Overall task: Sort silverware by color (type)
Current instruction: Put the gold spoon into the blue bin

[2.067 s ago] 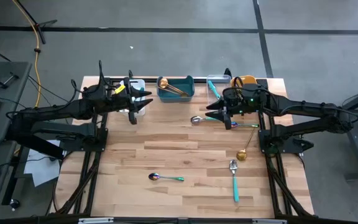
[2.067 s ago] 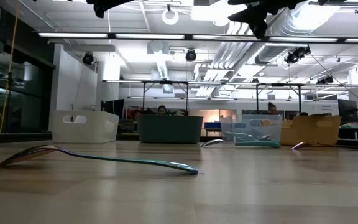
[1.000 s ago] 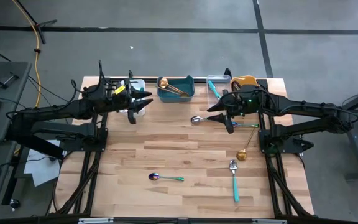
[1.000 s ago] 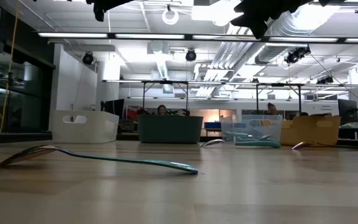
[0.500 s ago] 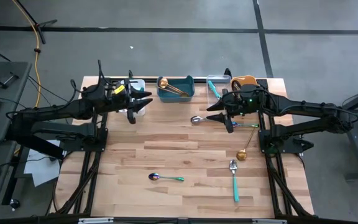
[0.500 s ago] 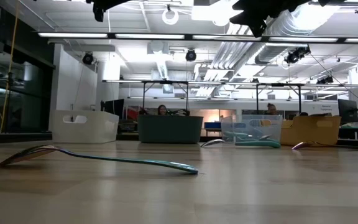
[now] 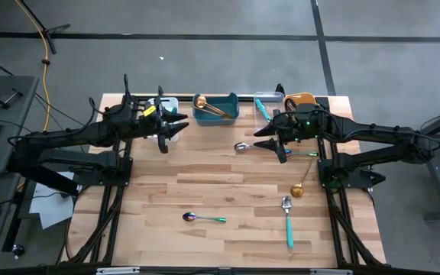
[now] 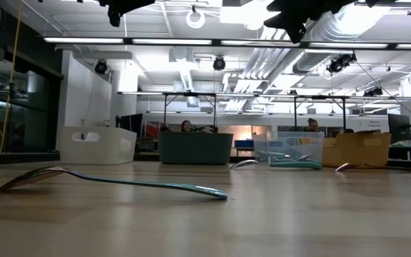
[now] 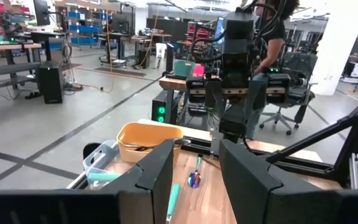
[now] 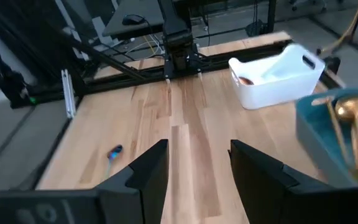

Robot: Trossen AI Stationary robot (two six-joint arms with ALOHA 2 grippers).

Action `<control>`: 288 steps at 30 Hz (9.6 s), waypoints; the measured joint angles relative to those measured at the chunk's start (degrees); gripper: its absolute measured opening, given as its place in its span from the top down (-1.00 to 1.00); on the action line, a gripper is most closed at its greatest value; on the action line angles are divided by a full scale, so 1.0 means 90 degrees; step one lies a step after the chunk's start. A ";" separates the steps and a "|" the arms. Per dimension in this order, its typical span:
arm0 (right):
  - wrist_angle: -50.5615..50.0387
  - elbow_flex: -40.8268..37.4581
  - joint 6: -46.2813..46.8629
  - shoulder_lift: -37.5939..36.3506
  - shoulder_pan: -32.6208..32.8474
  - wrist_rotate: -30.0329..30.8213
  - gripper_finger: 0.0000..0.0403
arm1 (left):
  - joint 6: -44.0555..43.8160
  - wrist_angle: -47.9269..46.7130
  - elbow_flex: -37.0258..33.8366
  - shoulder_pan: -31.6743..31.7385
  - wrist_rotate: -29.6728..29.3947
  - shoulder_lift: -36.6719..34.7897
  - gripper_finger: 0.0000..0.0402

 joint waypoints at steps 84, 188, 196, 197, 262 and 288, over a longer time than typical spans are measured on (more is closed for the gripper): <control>-0.3990 -0.2674 1.1655 0.1299 0.2069 0.1722 0.95 | -0.0046 -0.0154 -0.0010 0.0000 0.0000 -0.0002 0.38; 0.3159 0.0015 0.1538 0.1809 0.1112 0.1381 0.95 | -0.1097 0.2639 -0.0002 -0.0892 0.0396 0.2122 0.38; 0.3315 0.0017 0.1282 0.1809 0.1112 0.1212 0.95 | -0.1265 0.3308 0.0408 -0.0916 0.0160 0.3123 0.38; 0.3307 0.0017 0.1265 0.1809 0.1112 0.1209 0.95 | -0.1200 0.3304 0.0514 -0.0916 0.0162 0.3235 0.38; 0.1474 0.0015 0.1025 0.0287 0.0741 0.1273 0.50 | -0.0710 0.0683 -0.0204 -0.0923 -0.1299 0.0249 0.92; 0.0872 0.0015 0.1380 0.0299 0.0736 0.1567 0.50 | 0.3407 -0.4102 0.5706 0.2210 0.0138 0.6227 0.92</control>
